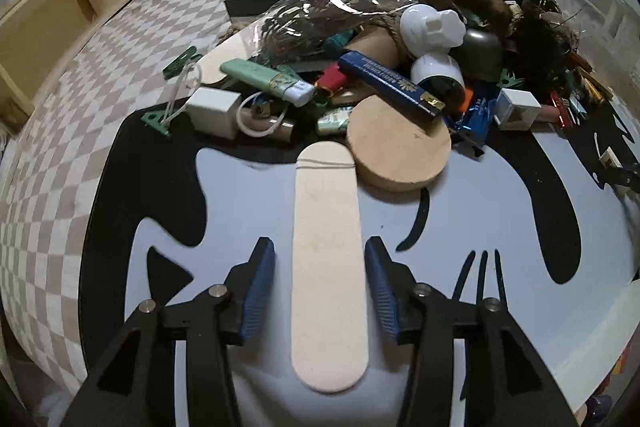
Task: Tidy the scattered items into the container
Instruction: 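Lift the white box with the right gripper while the left gripper lifts the paddle, then carry the white box and wooden paddle over the open storage box with both grippers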
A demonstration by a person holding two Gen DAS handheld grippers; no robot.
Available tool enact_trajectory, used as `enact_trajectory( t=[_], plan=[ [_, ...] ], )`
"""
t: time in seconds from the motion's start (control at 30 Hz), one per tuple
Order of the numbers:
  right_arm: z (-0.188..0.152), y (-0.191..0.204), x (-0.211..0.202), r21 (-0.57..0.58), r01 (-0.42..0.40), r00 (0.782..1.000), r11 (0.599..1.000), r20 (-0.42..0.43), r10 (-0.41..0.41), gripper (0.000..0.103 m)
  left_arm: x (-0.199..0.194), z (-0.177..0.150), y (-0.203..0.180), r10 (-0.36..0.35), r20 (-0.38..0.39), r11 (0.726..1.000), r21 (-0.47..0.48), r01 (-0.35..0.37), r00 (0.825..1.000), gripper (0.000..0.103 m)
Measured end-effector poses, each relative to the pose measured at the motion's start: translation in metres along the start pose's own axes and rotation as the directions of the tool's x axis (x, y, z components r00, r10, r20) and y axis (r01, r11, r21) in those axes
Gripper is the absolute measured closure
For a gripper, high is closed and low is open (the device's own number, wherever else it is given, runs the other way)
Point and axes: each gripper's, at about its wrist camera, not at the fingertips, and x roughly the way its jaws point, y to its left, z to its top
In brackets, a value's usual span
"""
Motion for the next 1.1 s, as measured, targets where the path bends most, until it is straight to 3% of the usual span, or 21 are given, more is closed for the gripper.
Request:
enact_trajectory(
  t=[0.07,0.1,0.13,0.4,0.6,0.67,0.8,1.1],
  plan=[
    [-0.001,0.002,0.001,-0.008,0.012,1.000,1.000,0.006,-0.012,0.080,0.003,0.002,0.002,-0.010,0.004,1.000,-0.016,0.010,1.000,0.057],
    [-0.001,0.005,0.001,-0.020,0.024,1.000,1.000,0.012,-0.024,0.080,0.004,0.003,0.003,-0.019,0.006,1.000,-0.022,0.019,1.000,0.067],
    [-0.002,0.005,0.000,-0.028,0.030,0.999,0.999,0.015,-0.030,0.080,0.004,0.003,0.003,-0.031,0.004,0.999,-0.031,0.031,1.000,0.070],
    [-0.007,0.007,-0.004,-0.040,0.037,0.999,0.998,0.020,-0.037,0.082,-0.007,-0.005,0.007,-0.092,-0.028,0.994,-0.060,0.090,0.995,0.070],
    [-0.018,0.002,-0.014,0.001,-0.023,1.000,1.000,0.001,0.023,0.082,-0.020,-0.014,0.016,-0.102,-0.036,0.990,-0.098,0.098,0.994,0.070],
    [-0.020,0.002,-0.017,0.022,-0.036,0.999,0.999,0.003,0.036,0.082,-0.029,-0.013,0.017,-0.113,-0.009,0.988,-0.108,0.111,0.994,0.070],
    [-0.033,-0.010,-0.030,0.156,-0.167,0.986,0.973,0.021,0.166,0.083,-0.050,-0.011,0.019,-0.135,0.050,0.983,-0.123,0.140,0.990,0.070],
    [-0.019,0.001,-0.074,0.174,-0.239,0.966,0.955,0.138,0.216,0.083,-0.096,-0.003,0.016,-0.185,0.178,0.972,-0.112,0.206,0.967,0.070]
  ],
)
